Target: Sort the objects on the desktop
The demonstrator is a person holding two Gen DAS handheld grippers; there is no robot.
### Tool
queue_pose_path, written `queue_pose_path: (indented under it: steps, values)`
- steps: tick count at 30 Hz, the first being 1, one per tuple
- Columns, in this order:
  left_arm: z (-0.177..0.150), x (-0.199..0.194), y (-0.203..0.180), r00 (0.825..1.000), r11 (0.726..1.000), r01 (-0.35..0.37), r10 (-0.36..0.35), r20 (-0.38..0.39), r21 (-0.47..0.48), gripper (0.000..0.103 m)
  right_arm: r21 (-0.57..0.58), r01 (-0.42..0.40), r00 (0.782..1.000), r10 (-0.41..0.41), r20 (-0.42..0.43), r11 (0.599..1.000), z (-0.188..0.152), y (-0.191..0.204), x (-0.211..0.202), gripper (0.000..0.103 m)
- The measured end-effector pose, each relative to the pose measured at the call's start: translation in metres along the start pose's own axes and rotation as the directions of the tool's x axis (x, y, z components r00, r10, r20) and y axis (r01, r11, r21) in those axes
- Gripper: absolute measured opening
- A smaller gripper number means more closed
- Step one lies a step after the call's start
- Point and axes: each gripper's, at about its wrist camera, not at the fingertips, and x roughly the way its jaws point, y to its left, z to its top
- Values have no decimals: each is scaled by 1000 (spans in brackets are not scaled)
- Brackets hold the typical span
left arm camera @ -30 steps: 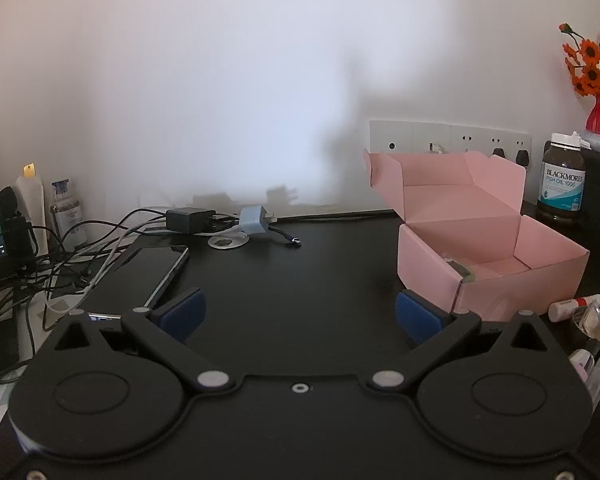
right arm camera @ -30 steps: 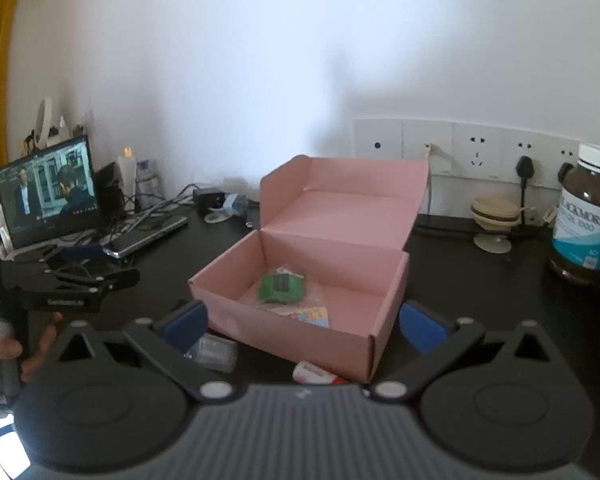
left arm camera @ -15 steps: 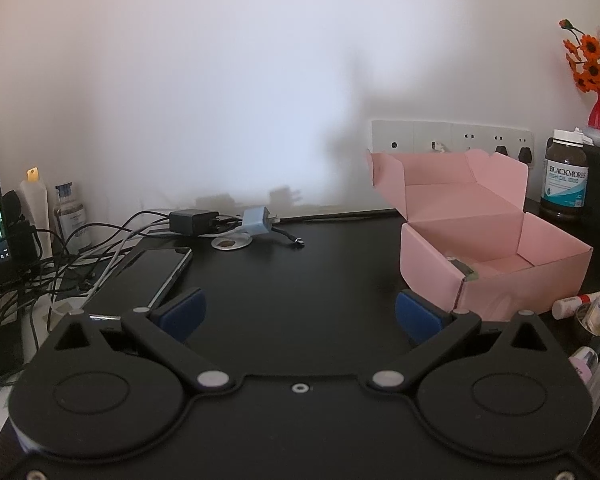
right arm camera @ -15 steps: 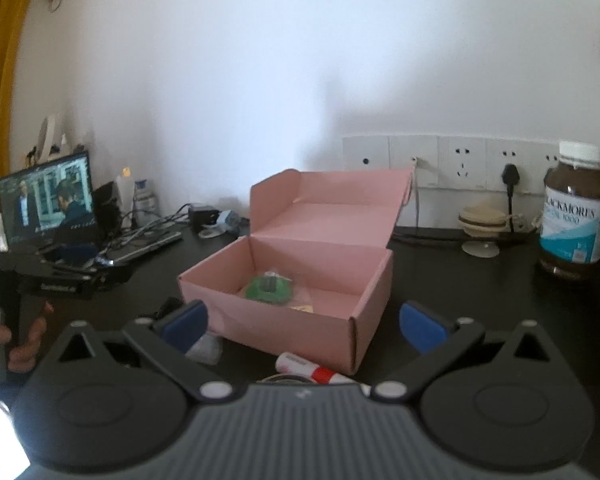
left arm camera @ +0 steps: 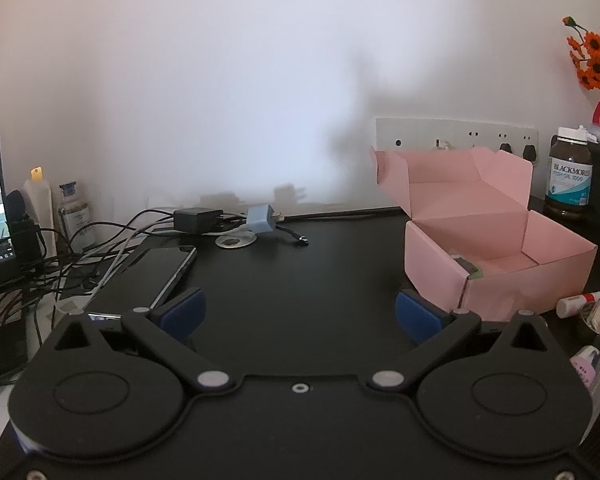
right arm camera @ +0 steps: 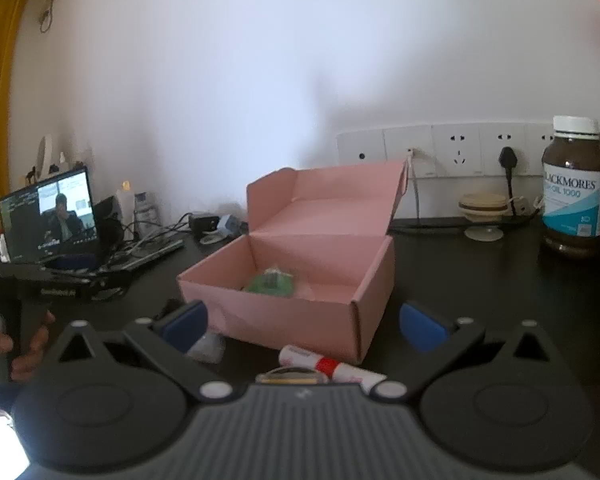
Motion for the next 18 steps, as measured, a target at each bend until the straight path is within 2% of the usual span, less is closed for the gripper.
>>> queue_pose_path:
  steps: [5,18]
  values:
    - [0,-1,-4,1000,999,-20,20,6,25,103,5,-24,1000,24,21,1000,-2,0,-4,102]
    - [1,-1,-6,998,997,-64,64,2,45,103,64,-21,998,16,64,998,-2,-8,-13,102]
